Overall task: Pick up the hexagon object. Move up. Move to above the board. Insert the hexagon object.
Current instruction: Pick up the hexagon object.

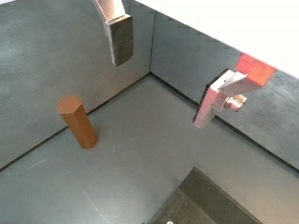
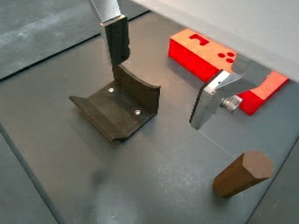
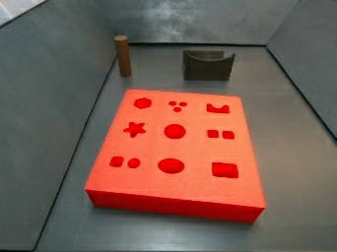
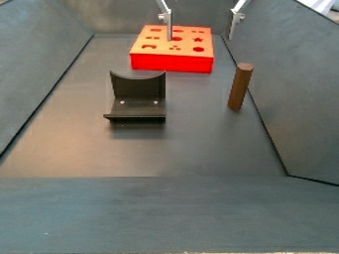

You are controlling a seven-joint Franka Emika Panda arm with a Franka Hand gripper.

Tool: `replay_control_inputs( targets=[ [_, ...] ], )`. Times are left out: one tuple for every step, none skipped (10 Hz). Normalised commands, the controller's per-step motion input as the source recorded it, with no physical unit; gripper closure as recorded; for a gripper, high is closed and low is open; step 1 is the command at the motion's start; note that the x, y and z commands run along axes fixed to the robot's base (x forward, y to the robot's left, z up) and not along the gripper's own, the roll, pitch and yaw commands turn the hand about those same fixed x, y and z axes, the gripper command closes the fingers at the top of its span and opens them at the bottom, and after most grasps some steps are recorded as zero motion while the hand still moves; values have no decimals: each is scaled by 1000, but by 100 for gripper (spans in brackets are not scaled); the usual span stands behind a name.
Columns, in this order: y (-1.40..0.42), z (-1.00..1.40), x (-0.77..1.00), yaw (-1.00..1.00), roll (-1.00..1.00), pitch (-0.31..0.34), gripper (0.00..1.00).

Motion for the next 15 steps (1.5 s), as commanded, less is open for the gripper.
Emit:
replay_control_inputs(
  targets=[
    [0, -109, -460, -200, 11, -3, 0],
    [0, -286, -794, -431, 0, -29, 0],
    [-20, -500, -809, -374, -20, -71, 0],
    [-134, -386, -863, -189, -31, -154, 0],
    [-286, -294, -929, -49, 0, -147, 0],
    [-251, -300, -751, 31, 0, -133, 0],
    [-311, -200, -711, 166, 17, -140, 0],
    [-394, -309, -920, 97, 60, -187, 0],
    [-297, -446, -643, 191, 30, -214, 0],
    [-360, -551, -554, 214, 39, -240, 0],
    [-217, -666, -277, 111, 0, -283, 0],
    [-94, -723, -26, 9, 0, -270, 0],
    [-131, -706, -9, 0, 0, -281, 0],
    [-9, -746, 14, 0, 0, -249, 0],
    [-49, -777, 60, 0, 3, -211, 0]
  ],
)
